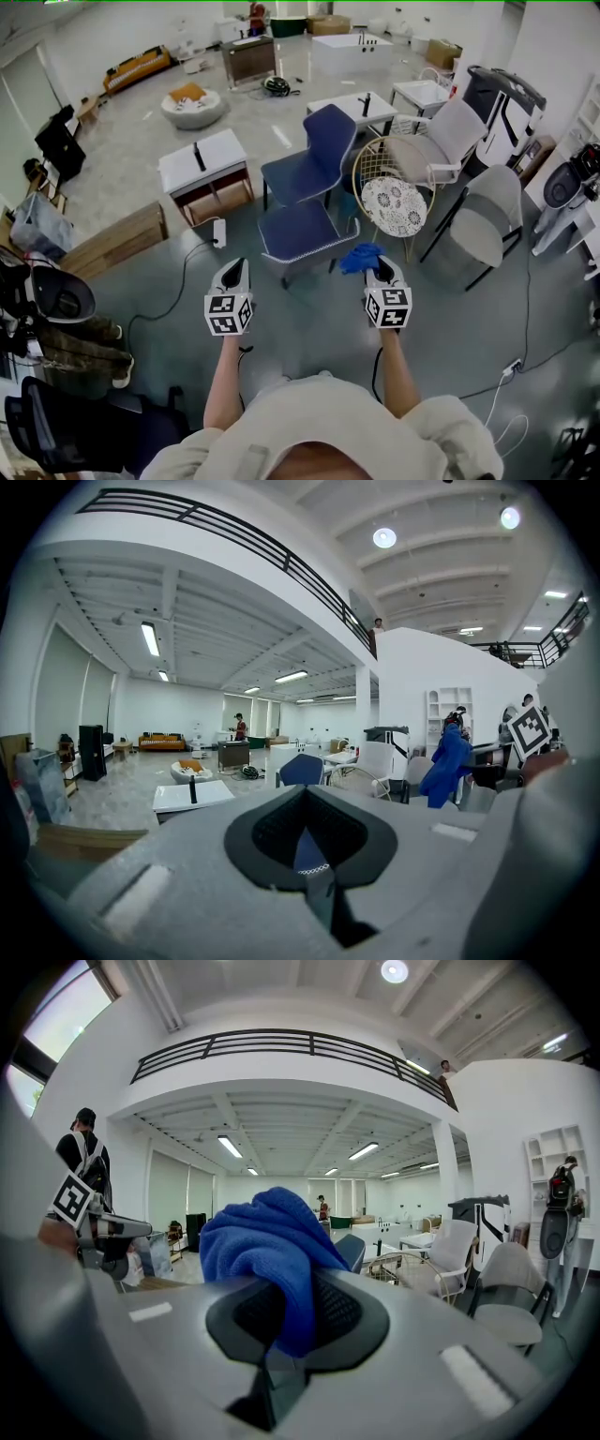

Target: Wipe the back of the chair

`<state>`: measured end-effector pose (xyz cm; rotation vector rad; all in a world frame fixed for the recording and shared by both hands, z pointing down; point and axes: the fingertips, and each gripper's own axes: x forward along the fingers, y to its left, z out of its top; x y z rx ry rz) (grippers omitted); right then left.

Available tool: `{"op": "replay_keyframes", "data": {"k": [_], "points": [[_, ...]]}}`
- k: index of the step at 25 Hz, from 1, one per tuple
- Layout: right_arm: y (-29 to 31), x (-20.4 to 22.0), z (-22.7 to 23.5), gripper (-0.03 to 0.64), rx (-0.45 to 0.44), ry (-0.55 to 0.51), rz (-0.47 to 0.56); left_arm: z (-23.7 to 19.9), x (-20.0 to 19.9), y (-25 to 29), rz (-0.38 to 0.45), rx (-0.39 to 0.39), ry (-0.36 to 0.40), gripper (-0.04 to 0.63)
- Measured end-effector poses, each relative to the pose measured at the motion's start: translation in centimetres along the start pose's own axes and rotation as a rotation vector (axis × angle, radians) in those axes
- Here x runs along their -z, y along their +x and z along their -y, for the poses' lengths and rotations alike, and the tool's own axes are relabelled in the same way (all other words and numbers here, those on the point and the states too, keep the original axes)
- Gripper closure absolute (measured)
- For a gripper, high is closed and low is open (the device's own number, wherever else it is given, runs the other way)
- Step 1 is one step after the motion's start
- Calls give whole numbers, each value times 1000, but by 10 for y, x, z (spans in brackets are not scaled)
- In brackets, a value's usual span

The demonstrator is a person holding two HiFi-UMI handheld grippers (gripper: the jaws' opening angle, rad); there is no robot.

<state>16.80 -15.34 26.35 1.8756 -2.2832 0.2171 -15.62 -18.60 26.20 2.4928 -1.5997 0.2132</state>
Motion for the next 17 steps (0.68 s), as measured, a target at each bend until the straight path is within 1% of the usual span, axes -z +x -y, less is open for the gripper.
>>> {"op": "replay_keyframes", "data": {"k": [9, 17], "points": [[-3, 0, 1, 575, 8, 9, -5, 9, 3, 5, -11, 22, 6, 591], [-4, -4, -3, 575, 4, 4, 3, 16, 0, 5, -3, 34, 4, 591]]}}
